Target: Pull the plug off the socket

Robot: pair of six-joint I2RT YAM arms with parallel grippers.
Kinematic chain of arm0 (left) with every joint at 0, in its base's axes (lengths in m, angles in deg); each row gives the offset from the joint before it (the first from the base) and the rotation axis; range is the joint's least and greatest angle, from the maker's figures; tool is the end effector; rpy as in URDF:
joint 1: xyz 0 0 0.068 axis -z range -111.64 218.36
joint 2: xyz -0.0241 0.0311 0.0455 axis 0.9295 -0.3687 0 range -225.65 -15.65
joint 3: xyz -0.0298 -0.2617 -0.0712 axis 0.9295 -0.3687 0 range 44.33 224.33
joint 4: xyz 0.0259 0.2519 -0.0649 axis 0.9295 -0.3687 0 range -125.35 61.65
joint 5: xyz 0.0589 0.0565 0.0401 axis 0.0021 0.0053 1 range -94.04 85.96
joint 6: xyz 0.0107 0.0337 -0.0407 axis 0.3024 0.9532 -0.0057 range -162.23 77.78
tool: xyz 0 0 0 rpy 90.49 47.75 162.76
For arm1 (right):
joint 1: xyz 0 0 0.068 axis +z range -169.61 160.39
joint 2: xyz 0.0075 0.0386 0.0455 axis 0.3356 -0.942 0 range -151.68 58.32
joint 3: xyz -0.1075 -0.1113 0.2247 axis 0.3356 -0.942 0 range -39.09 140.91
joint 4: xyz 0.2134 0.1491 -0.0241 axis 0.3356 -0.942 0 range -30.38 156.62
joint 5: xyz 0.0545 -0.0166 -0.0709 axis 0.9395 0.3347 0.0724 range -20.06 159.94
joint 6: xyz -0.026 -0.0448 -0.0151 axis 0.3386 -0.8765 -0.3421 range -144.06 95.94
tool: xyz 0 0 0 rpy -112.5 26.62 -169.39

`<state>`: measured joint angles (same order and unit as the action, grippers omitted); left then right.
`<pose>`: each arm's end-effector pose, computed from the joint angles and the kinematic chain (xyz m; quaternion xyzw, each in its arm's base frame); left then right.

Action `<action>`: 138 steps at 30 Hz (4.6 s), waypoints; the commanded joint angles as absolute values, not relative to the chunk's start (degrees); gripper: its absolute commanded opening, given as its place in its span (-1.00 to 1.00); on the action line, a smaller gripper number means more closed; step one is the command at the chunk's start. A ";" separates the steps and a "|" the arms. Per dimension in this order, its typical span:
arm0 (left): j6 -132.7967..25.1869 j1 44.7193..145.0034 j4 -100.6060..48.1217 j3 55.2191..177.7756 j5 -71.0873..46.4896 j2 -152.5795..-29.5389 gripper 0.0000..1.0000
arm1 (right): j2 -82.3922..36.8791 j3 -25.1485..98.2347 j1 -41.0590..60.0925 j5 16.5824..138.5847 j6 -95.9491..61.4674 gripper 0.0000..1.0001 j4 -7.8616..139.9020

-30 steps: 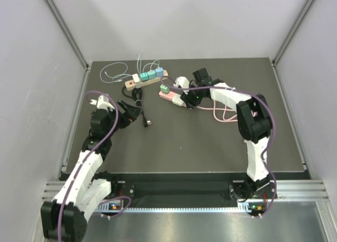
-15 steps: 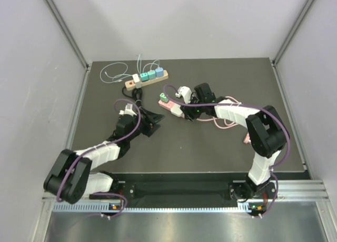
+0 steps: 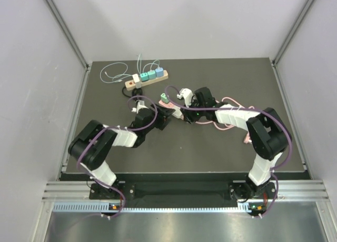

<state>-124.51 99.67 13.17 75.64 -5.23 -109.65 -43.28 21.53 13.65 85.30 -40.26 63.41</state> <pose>0.2614 -0.1599 0.1472 -0.3497 0.7471 -0.4776 0.3023 0.3085 0.2136 0.1811 -0.4291 0.8074 0.1790 0.3632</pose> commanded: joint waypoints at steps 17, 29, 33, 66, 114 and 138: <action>-120.36 100.71 12.44 85.72 -0.09 -115.33 0.18 | -40.03 19.27 16.69 83.13 -44.62 -1.00 70.22; -115.79 100.71 8.57 90.20 0.09 -116.46 -0.03 | -38.36 17.16 19.06 79.44 -49.01 -1.00 72.59; -115.61 100.71 7.60 91.52 -0.08 -117.60 -0.07 | -38.00 16.72 20.03 78.91 -49.46 -1.00 73.21; -121.32 100.71 6.99 95.04 -12.21 -120.95 -0.08 | -38.36 16.37 19.33 77.59 -48.14 -1.00 75.23; -106.30 99.74 10.85 92.67 -19.41 -110.49 -1.00 | -39.23 19.09 1.75 124.87 -29.07 0.76 73.73; -104.10 99.30 20.78 92.23 -27.24 -107.67 -1.00 | -44.16 17.78 0.61 132.60 -15.28 0.62 84.10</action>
